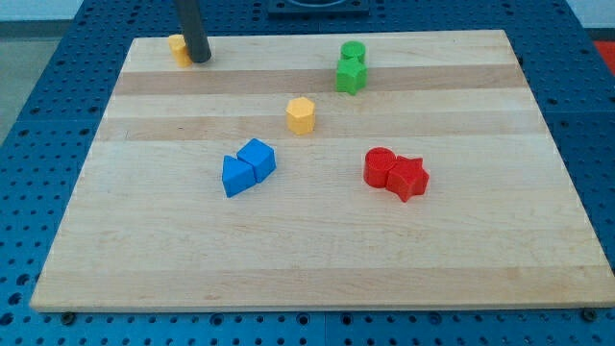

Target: Nudge the yellow hexagon a bit right

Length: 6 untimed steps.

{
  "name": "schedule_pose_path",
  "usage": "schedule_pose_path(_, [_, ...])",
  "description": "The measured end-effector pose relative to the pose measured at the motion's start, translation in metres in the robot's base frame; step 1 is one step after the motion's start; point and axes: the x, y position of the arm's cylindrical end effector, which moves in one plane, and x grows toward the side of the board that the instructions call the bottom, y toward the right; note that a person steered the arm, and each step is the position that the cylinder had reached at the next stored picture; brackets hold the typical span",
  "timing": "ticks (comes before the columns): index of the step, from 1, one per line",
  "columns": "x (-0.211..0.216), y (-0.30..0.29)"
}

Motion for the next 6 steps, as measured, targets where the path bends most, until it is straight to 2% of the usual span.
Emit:
schedule_pose_path(2, [0.006, -0.008])
schedule_pose_path(4, [0.095, 0.072])
schedule_pose_path(6, [0.102, 0.166])
